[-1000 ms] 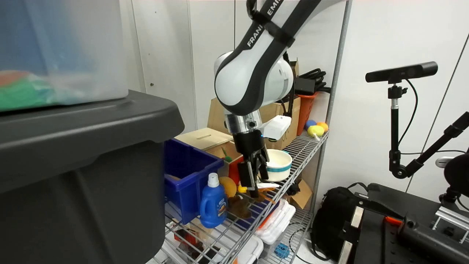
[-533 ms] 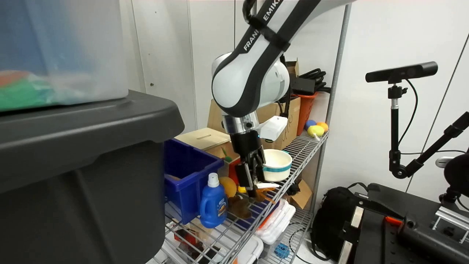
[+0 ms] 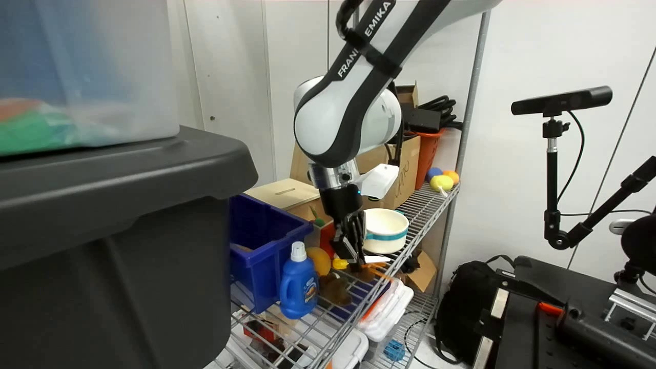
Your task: Put the brown bear with the orange ribbon in the dish
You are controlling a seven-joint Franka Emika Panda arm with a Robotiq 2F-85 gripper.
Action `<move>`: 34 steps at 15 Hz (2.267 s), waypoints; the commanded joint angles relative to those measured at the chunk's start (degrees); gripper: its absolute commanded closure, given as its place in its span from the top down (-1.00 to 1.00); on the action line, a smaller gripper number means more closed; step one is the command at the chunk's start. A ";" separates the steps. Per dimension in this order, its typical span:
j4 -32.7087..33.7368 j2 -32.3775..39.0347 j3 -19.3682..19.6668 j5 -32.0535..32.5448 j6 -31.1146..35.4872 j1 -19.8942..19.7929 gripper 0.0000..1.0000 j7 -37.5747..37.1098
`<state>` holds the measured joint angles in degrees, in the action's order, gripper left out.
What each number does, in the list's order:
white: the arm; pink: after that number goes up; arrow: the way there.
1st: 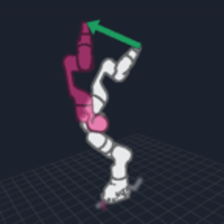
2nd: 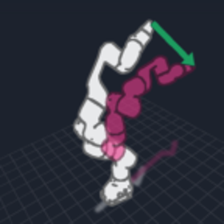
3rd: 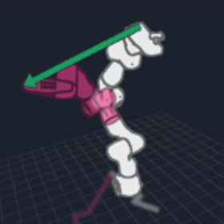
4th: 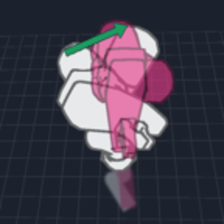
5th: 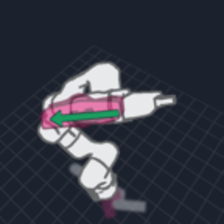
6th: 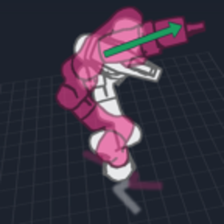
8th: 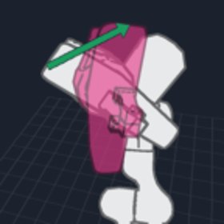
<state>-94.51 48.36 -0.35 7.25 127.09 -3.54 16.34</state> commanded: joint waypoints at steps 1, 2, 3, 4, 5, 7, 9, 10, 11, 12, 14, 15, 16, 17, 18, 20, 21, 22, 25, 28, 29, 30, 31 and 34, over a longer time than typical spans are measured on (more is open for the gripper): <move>1.93 0.99 -0.21 0.73 -1.23 0.00 -0.99 0.76; 1.83 0.89 -0.22 0.75 -1.19 0.04 -0.96 0.70; 1.74 0.80 -0.21 0.77 -1.15 0.07 -0.94 0.67; 1.58 0.66 -0.18 0.78 -1.12 0.08 -0.98 0.60; 1.44 0.53 -0.18 0.79 -1.11 0.10 -0.94 0.56; 0.94 -0.03 -0.07 0.88 -1.38 0.33 -0.94 0.18; 0.21 -0.71 0.02 0.91 -1.69 0.49 -0.94 -0.20; -0.34 -1.17 0.03 0.90 -1.82 0.54 -0.94 -0.32; -0.62 -1.40 0.03 0.90 -1.74 0.55 -0.94 -0.34; -0.95 -1.67 0.05 0.87 -1.74 0.56 -0.94 -0.45; -1.51 -2.19 0.09 0.88 -1.84 0.63 -0.94 -0.63; -1.91 -2.56 0.12 0.88 -1.95 0.71 -0.94 -0.83; -2.30 -2.89 0.11 0.84 -1.96 0.73 -0.94 -0.95; -2.77 -3.22 0.08 0.74 -1.91 0.68 -0.94 -1.03; -3.34 -3.65 0.07 0.66 -1.74 0.64 -0.94 -1.17; -4.80 -4.72 0.13 0.56 -1.42 0.67 -0.94 -1.71; -5.65 -5.38 0.19 0.52 -1.35 0.67 -0.94 -2.07; -6.68 -6.22 0.25 0.48 -1.22 0.65 -0.94 -2.41; -10.16 -9.15 0.67 0.45 -1.06 0.72 -0.94 -3.98; -13.84 -12.24 1.09 0.39 -0.71 0.62 -0.94 -5.46; -15.09 -13.31 1.30 0.40 -0.64 0.58 -0.94 -5.96; -16.63 -14.72 1.55 0.40 -0.54 0.54 -0.94 -6.55; -17.90 -15.80 1.87 0.50 -0.42 0.52 -0.94 -7.16; -21.61 -19.40 3.42 1.19 -0.44 0.60 -0.94 -9.48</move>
<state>-111.12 34.08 1.66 7.47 126.76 -3.27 9.51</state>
